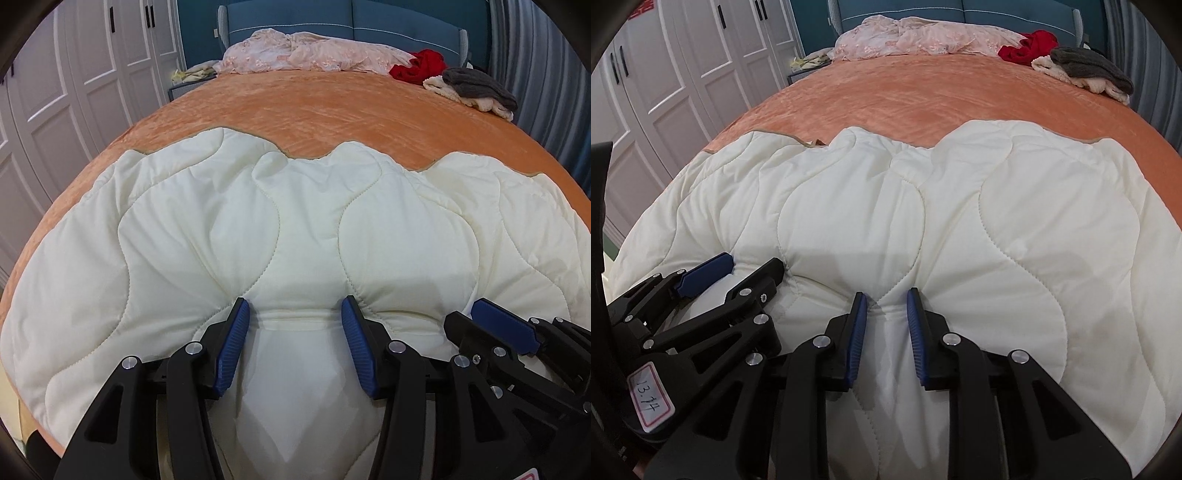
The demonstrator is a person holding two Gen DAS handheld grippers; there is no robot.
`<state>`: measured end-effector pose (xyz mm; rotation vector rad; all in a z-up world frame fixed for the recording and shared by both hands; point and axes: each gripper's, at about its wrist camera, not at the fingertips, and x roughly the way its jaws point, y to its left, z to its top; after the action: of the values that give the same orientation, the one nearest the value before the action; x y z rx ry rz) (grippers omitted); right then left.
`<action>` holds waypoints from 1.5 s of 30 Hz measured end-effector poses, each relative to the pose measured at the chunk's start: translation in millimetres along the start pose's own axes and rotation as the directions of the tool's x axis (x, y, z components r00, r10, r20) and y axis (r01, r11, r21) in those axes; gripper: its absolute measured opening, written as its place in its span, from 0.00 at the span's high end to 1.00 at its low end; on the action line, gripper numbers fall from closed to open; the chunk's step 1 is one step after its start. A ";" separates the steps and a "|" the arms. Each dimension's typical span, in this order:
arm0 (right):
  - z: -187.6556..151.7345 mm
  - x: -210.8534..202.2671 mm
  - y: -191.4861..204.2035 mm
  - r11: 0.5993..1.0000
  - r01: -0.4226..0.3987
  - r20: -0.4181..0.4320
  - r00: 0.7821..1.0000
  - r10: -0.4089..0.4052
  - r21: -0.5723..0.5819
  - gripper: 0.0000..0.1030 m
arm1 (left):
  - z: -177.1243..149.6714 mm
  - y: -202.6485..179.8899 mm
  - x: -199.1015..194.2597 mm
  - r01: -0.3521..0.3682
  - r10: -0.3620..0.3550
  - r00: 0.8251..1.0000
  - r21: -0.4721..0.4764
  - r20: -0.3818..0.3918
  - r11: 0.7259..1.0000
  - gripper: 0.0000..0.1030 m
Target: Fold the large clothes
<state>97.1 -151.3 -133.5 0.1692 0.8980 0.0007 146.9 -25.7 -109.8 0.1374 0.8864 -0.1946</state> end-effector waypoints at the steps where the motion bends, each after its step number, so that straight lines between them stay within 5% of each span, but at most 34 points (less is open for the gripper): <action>1: 0.2 0.3 -0.2 1.000 0.000 0.001 1.000 0.000 0.001 0.80 | 0.1 -0.6 0.4 -0.002 0.002 1.000 0.000 0.001 1.000 0.51; 10: 12.5 -13.0 5.5 0.999 0.015 -0.044 0.999 -0.013 0.030 0.80 | 9.3 7.0 -11.1 0.040 -0.041 0.998 -0.022 -0.044 0.999 0.51; 14: 17.2 -44.3 15.4 0.996 -0.058 -0.037 0.997 0.060 0.067 0.77 | 11.9 46.8 -50.6 0.106 -0.116 0.992 -0.171 -0.046 0.980 0.49; 18: 10.9 -57.4 31.9 0.994 -0.096 -0.062 0.993 0.099 0.056 0.77 | -1.5 98.0 -81.3 0.084 -0.102 0.994 -0.308 -0.043 0.948 0.39; 22: 0.5 -51.6 43.2 0.996 -0.082 -0.100 0.991 0.085 0.029 0.77 | -26.9 161.4 -91.4 0.067 -0.123 0.989 -0.475 -0.088 0.878 0.35; 24: -4.2 -45.0 47.2 0.998 -0.065 -0.122 0.990 0.067 0.021 0.77 | -43.1 189.7 -84.3 0.067 -0.159 0.981 -0.567 -0.114 0.821 0.35; 30: -7.2 -33.9 47.0 0.998 -0.047 -0.153 0.987 0.051 0.034 0.77 | -63.9 218.3 -55.7 0.132 -0.294 0.950 -0.724 -0.102 0.677 0.35; 38: -7.5 -25.9 56.1 1.000 -0.004 -0.174 0.985 0.004 0.002 0.77 | -56.1 214.2 -34.6 0.166 -0.312 0.948 -0.742 -0.061 0.649 0.10; 42: -7.3 -24.4 57.7 1.000 0.005 -0.174 0.985 -0.005 -0.001 0.77 | -46.9 207.2 -31.7 0.147 -0.291 0.954 -0.732 -0.074 0.666 0.10; 45: -7.2 -23.8 57.9 1.000 0.006 -0.175 0.985 -0.006 0.000 0.77 | -41.3 203.2 -34.3 0.188 -0.327 0.944 -0.735 -0.049 0.651 0.24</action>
<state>80.7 -94.8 -110.8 0.1686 1.0740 0.0104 140.3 184.3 -101.0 -0.7430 1.1059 -0.0836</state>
